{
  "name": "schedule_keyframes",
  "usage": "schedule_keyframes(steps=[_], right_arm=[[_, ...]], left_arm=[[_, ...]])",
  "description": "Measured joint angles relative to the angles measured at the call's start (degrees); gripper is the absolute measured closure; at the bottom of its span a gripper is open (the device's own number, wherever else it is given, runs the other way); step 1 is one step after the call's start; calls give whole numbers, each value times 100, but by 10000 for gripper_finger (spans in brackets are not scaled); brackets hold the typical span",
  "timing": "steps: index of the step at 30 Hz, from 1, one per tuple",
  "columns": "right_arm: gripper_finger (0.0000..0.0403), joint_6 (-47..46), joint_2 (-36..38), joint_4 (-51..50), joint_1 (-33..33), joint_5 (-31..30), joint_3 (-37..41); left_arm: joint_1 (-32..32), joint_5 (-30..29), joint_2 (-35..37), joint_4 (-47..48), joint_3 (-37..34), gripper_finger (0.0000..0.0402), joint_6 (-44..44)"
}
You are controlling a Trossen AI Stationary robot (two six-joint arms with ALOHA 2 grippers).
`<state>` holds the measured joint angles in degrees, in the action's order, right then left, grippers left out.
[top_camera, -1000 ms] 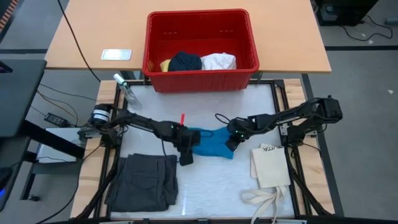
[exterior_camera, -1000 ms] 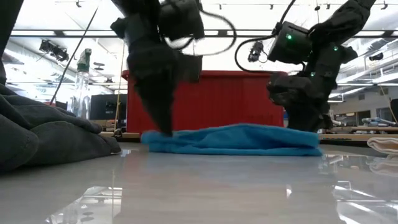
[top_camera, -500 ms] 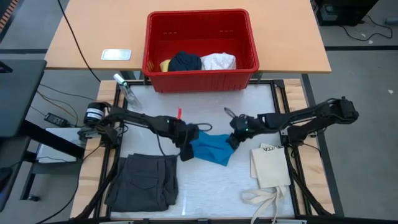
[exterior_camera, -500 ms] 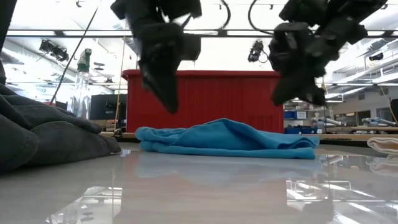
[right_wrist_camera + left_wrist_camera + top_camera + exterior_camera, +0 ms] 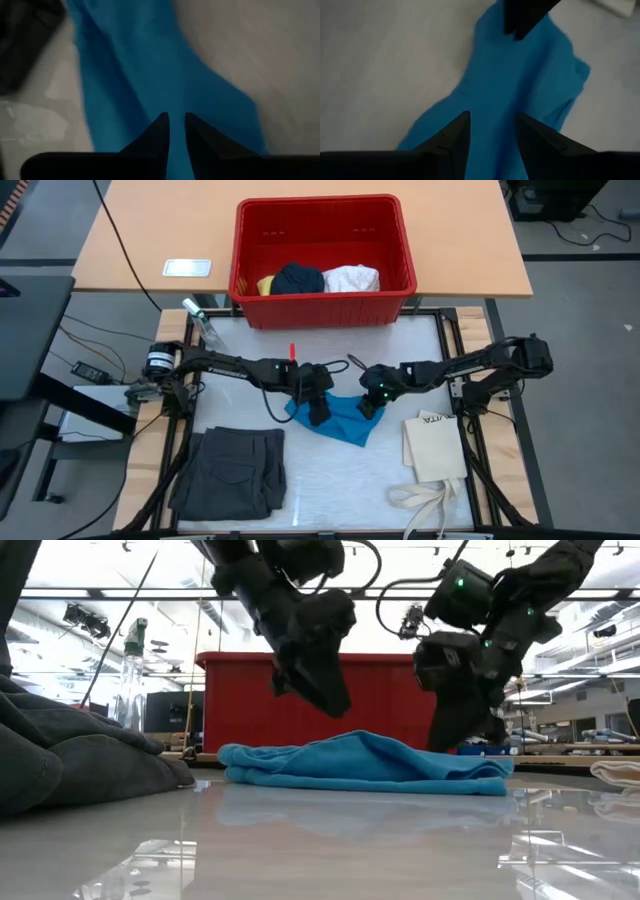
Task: Fold laundry
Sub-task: Fold the blue shorts
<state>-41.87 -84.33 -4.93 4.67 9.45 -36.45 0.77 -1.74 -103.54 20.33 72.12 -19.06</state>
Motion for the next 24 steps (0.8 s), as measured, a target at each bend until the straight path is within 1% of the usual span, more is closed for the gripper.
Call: schedule_keyframes(steps=[5,9,11,13,15,19,21,22,24], right_arm=[[341,-54,-280,-69,121,-84,0],[352,-107,-381,-194,285,-147,0],[355,-108,-389,-220,354,-217,0],[358,-75,-369,-276,431,-218,0],[360,-50,-351,-276,487,-231,0],[362,8,-153,-272,497,-234,0],[362,90,27,-263,436,-236,0],[362,138,121,-252,398,-242,0],[362,158,314,-247,307,-239,0]], left_arm=[[-143,543,-399,-807,3,244,-191],[-255,826,-608,-773,7,244,-418],[-304,1214,-639,-686,0,244,-603],[-344,1772,-666,-772,1,244,-782],[-375,2072,-668,-760,6,244,-914],[-430,2096,-472,-766,-2,244,-1180],[-428,2089,-310,-934,10,244,-1216],[-426,2040,-239,-916,11,244,-1228],[-419,1760,-101,-866,7,244,-1238]])
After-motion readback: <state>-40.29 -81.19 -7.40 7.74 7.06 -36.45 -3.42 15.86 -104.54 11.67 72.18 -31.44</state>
